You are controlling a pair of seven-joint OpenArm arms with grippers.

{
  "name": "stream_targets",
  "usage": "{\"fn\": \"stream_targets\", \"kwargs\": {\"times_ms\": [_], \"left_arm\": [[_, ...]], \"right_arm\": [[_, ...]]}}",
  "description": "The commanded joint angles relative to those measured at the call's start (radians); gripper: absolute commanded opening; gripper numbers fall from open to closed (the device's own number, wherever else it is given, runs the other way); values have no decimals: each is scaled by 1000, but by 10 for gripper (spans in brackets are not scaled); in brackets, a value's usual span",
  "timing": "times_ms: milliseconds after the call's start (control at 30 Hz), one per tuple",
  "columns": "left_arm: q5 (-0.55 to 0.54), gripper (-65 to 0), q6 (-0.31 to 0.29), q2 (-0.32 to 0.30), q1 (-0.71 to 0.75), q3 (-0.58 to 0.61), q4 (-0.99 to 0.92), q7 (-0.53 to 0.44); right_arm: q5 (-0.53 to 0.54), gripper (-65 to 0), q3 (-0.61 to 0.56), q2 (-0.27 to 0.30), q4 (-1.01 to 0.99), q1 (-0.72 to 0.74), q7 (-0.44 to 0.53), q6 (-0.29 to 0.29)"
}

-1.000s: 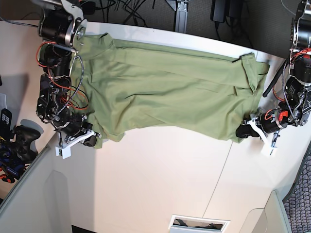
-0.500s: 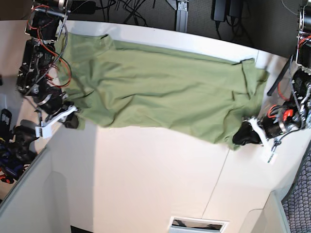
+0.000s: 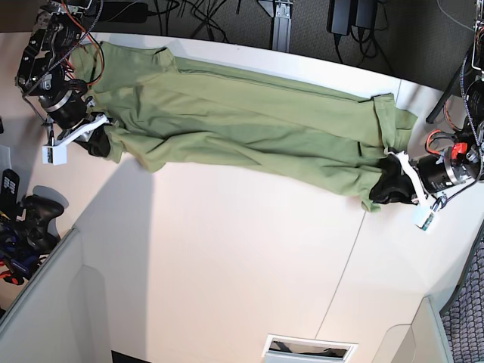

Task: Layout the t-shirt on the table in an organized manner, then fold the t-shirt properly
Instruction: 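Lift the held edge with both grippers and fold it over the shirt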

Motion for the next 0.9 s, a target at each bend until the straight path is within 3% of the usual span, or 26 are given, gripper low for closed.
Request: {"fn": "stream_targets", "kwargs": {"times_ms": [0,367,400,433,533,633,867], "left_arm": [[-13,-650,-11,-16,-9,-8,17,-16],[-14,-650,-11,-16,37,-8,17,21],[-13,-650,-11,-16,40,-8,17,25],[-13,-643,-11,-18,46,-8,17,28],[-13,-517,-11,-21,69,-8,17,28],[-13,-431,-11,-21,81,-8,17,27],[-14,-427,-11,-22,80,-8,17,40]], "right_arm": [[16,-650,16,20,17,2,19,3],[-1,-650,17,19,16,-64,16,3],[-11,-630,17,19,16,-64,14,3],[-24,-558,17,19,16,-64,14,3],[-30,-397,17,19,15,-63,14,3],[-25,-382,22,19,16,-63,14,2],[78,-383,124,13,56,-55,-14,3]]}}
